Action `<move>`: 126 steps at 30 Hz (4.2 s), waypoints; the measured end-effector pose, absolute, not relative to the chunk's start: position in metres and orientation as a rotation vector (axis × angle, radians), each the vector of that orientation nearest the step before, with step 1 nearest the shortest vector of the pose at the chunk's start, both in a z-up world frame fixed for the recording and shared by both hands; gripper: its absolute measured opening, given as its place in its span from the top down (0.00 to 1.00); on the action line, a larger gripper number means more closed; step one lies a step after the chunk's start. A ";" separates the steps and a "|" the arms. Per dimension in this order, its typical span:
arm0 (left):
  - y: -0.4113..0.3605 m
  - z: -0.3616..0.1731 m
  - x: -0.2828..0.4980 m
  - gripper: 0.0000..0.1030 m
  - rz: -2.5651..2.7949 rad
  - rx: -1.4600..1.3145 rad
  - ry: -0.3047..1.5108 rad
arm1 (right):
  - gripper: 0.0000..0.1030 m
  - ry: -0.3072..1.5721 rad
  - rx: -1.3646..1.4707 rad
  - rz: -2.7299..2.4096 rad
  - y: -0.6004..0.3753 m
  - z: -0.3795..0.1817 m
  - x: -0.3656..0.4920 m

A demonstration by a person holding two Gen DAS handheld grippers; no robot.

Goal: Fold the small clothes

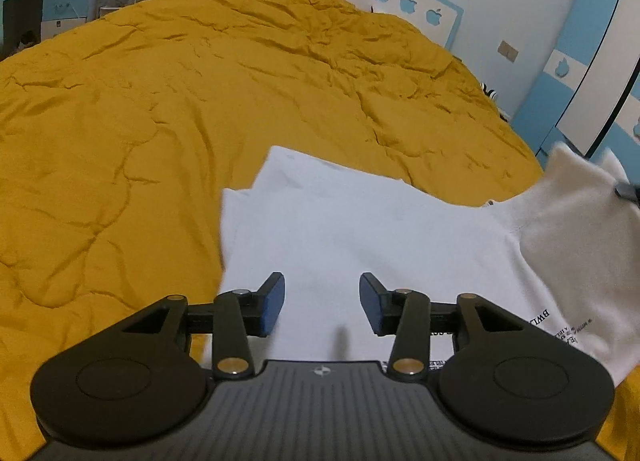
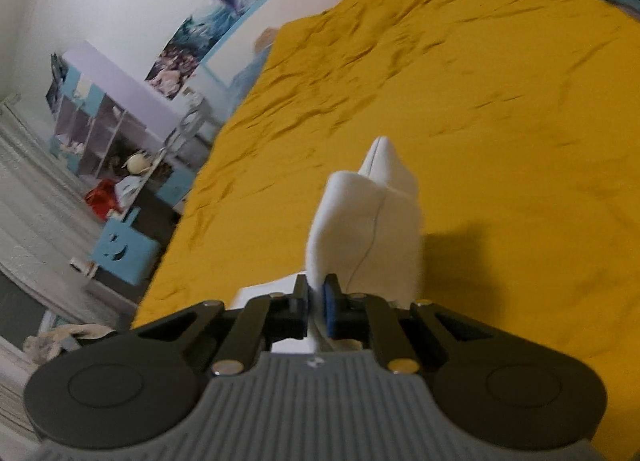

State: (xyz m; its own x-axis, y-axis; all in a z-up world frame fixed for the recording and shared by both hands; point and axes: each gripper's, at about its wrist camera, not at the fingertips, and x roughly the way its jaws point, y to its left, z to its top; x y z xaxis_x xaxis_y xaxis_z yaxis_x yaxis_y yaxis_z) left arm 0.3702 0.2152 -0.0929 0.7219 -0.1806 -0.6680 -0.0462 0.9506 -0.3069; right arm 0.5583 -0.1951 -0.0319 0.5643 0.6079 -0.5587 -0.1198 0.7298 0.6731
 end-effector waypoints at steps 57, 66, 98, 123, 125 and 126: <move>0.312 -0.120 0.285 0.39 -0.077 -0.960 0.754 | 0.58 0.885 -0.035 0.428 -0.030 -0.101 0.364; 0.324 -0.153 0.311 0.53 -0.042 -1.115 0.756 | 0.53 0.847 -0.247 0.402 -0.005 -0.129 0.351; 0.286 -0.130 0.297 0.89 0.058 -0.756 0.803 | 1.00 0.931 -0.003 0.360 -0.039 -0.144 0.368; 0.303 -0.136 0.278 0.40 0.030 -0.965 0.819 | 0.59 1.028 0.659 0.396 -0.115 -0.139 0.381; 0.300 -0.149 0.282 0.40 0.039 -1.013 0.833 | 0.58 1.045 0.763 0.374 -0.119 -0.155 0.388; 0.300 -0.153 0.283 0.40 0.042 -1.028 0.826 | 0.58 1.061 0.792 0.357 -0.120 -0.162 0.391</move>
State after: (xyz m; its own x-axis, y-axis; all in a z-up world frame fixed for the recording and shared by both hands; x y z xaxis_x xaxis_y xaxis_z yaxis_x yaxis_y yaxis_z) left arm 0.2831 0.3000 -0.1532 0.7049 -0.3351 -0.6251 -0.3975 0.5433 -0.7395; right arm 0.3914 -0.1201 -0.1621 0.4654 0.6134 -0.6381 0.1037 0.6782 0.7275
